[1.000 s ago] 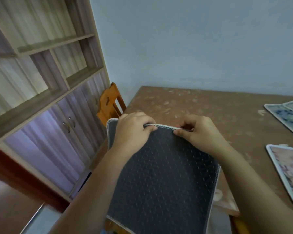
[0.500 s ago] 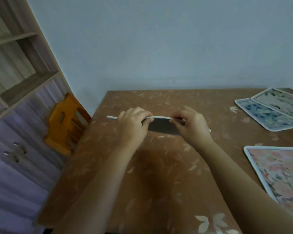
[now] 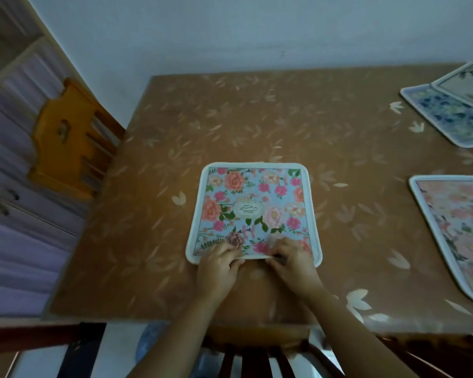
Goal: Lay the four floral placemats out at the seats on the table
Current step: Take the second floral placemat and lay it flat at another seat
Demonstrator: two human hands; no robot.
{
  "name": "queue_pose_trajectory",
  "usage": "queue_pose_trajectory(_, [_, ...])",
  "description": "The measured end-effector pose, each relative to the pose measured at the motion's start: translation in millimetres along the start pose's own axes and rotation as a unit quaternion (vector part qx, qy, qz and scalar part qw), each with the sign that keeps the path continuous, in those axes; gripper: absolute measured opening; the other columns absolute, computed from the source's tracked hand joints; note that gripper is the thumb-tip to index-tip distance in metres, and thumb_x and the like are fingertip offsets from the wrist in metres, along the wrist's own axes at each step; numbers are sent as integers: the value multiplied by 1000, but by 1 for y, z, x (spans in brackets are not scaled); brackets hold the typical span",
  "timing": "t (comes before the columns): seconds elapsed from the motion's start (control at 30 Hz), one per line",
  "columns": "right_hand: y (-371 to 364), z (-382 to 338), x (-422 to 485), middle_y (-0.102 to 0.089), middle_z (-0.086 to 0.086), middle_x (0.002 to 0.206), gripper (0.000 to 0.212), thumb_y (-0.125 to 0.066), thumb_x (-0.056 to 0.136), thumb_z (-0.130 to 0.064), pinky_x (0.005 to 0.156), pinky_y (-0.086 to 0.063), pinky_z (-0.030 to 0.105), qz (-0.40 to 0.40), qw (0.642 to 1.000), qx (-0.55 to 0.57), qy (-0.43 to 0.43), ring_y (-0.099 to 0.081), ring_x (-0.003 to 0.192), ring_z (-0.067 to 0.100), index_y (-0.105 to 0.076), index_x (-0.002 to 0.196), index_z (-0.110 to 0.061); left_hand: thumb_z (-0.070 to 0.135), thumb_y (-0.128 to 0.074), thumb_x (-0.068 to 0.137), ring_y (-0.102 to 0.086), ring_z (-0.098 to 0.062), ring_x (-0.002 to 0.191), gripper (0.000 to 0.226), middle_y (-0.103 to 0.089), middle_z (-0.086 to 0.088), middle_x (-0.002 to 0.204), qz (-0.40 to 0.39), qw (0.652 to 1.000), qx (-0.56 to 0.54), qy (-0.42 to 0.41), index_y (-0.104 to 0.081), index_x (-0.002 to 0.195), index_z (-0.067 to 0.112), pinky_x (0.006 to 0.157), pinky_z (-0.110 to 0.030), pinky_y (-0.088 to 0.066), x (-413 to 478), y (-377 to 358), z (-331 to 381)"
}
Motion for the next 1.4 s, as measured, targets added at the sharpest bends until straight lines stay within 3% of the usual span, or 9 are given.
queue_pose_trajectory(0.17, [-13, 7, -8, -59, 13, 99, 11, -69, 76, -9, 75, -45, 35, -2, 999, -43, 8, -54, 92, 28, -66, 84, -2, 10, -78, 68, -54, -14, 83, 14, -62, -2, 79, -6, 1000, -14, -4, -71, 80, 10, 68, -29, -48, -9, -15, -15])
queue_pose_trajectory(0.27, [-15, 7, -11, -59, 13, 94, 12, -71, 73, -7, 68, -44, 35, 7, 998, -58, 20, -54, 87, 29, -66, 85, -5, 12, -78, 68, -51, -12, 84, 15, -60, 0, 82, -5, 1000, -16, -6, -70, 80, 12, 70, -24, -45, -11, -20, -21])
queue_pose_trajectory(0.5, [-17, 5, -13, -59, 13, 83, 14, -74, 68, -2, 62, -46, 38, 33, 997, -63, 35, -55, 77, 32, -66, 79, -4, 12, -80, 66, -56, -17, 84, 17, -61, -2, 83, -4, 1000, -13, -16, -70, 80, 12, 69, -29, -48, -11, -21, -25])
queue_pose_trajectory(0.63, [-16, 3, -18, -61, 12, 82, 10, -73, 70, -3, 62, -50, 42, 51, 996, -58, 34, -56, 77, 32, -68, 79, -5, 8, -81, 64, -49, -14, 85, 17, -61, -6, 80, 9, 999, -15, -38, -70, 78, 9, 70, -30, -48, -11, -18, -24])
queue_pose_trajectory(0.9, [-8, 3, -21, -62, 12, 82, 6, -70, 74, -2, 60, -50, 39, 68, 996, -55, 17, -58, 77, 31, -70, 80, -5, -1, -80, 63, -61, -26, 75, 17, -63, -9, 77, 12, 998, 3, -58, -71, 77, 6, 68, -32, -51, -16, 2, -26])
queue_pose_trajectory(1.17, [11, 15, -28, -62, 10, 84, 5, -70, 75, -4, 58, -53, 40, 76, 995, -62, 3, -60, 76, 27, -70, 80, -5, -2, -80, 63, -59, -21, 76, 15, -63, -9, 72, 14, 998, -53, -27, -71, 74, 3, 65, -31, -52, -25, 17, -22])
queue_pose_trajectory(1.27, [9, 14, -32, -62, 12, 84, 6, -70, 74, -2, 60, -49, 36, 91, 993, -67, -22, -59, 77, 30, -68, 79, -4, -3, -80, 61, -60, -23, 69, 15, -62, -9, 70, 6, 997, -76, -21, -71, 72, 3, 63, -22, -47, -22, 16, -10])
queue_pose_trajectory(1.33, [5, 5, -34, -62, 13, 80, 10, -74, 69, 0, 62, -47, 32, 91, 994, -66, 1, -60, 73, 32, -67, 75, -3, -2, -80, 61, -60, -24, 66, 14, -61, -10, 69, 3, 995, -96, -20, -71, 71, 3, 59, -27, -49, -20, 13, 1])
queue_pose_trajectory(1.4, [-1, -7, -35, -63, 13, 75, 15, -77, 63, 3, 62, -47, 30, 88, 994, -59, 37, -60, 69, 31, -67, 72, -4, 2, -79, 64, -59, -21, 66, 12, -61, -8, 71, -8, 994, -109, -25, -71, 72, 5, 60, -22, -47, -21, 8, 13])
Point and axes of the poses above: each hand's wrist, its own x-axis towards the middle knuckle, its own y-axis out of the back of the hand, z = x × y, the point moved 1 cm from there along x, towards the middle knuckle
